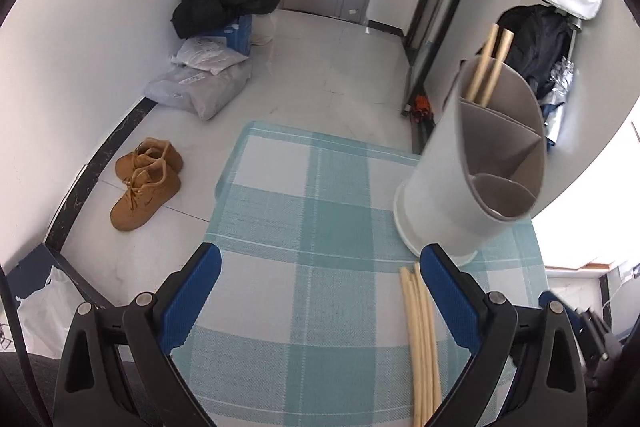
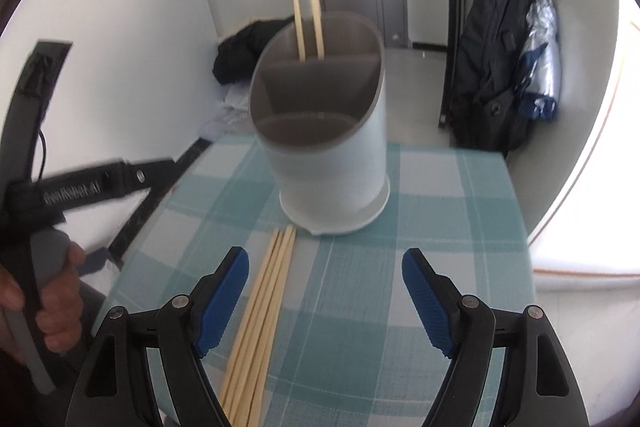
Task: Organize utensils
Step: 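Move both open grippers back down toward the chopstick pile, then close the right gripper on one chopstick and lift it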
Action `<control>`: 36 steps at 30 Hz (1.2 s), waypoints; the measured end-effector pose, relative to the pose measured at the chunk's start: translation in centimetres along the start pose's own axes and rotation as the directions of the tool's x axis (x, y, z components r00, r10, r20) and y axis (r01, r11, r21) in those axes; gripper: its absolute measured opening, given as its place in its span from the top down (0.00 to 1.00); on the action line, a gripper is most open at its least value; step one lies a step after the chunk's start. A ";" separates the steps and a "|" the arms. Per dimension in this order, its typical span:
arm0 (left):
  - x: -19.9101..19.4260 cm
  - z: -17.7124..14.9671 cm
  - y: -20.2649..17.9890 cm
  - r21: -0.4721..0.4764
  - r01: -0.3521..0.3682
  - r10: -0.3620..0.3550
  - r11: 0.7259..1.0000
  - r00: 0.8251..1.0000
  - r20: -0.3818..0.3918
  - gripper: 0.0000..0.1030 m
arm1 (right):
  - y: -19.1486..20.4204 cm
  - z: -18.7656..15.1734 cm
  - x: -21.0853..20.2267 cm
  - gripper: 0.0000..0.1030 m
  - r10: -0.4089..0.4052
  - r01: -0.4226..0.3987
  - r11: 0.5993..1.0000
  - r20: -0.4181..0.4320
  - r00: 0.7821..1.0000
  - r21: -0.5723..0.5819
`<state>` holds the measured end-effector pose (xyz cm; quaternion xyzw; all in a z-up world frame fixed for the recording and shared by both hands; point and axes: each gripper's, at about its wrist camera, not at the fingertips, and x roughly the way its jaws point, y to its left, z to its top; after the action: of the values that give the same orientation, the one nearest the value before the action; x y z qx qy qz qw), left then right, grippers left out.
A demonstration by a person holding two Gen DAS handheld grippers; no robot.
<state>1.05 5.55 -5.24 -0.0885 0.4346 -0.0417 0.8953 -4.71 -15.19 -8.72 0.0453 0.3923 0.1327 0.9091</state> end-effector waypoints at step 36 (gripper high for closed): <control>2.0 1.2 4.7 -0.158 -0.028 0.015 0.987 0.996 -0.085 0.05 | 2.7 -3.1 4.3 0.97 0.002 -0.065 0.986 -0.384 0.923 -0.152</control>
<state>3.23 10.03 -6.95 -0.1533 0.4745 -0.0007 0.8668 -4.71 -11.45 -13.30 -0.0488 0.5494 0.1858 0.8132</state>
